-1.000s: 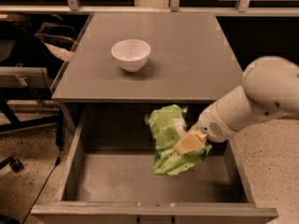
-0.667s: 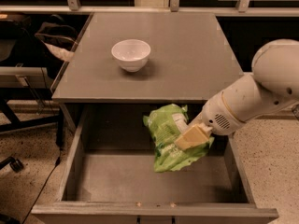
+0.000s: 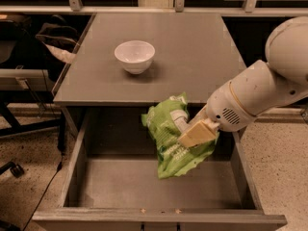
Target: Pick green rice chip bag from top drawer and place on counter
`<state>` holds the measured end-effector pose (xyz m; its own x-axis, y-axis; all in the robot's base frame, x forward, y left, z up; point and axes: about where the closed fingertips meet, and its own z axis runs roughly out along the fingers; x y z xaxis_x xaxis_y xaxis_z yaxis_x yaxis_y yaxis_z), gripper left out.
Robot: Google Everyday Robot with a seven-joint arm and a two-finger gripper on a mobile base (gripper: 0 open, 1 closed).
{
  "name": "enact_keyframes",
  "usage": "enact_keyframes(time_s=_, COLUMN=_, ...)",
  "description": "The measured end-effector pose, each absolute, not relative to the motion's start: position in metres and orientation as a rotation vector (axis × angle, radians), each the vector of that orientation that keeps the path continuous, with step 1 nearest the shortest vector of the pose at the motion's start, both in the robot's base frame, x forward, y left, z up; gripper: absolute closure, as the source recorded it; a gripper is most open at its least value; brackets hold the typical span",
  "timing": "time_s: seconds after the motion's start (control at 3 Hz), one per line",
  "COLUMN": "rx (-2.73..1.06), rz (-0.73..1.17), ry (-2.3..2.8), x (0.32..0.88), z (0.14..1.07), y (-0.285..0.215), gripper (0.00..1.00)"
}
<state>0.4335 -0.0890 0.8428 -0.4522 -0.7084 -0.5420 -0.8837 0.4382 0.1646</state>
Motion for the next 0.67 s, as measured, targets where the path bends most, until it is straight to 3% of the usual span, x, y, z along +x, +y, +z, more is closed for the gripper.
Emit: enact_keyframes(time_s=0.67, rx=-1.413, rz=0.461, ry=2.205, x=0.425, z=0.920, y=-0.062, gripper=1.00)
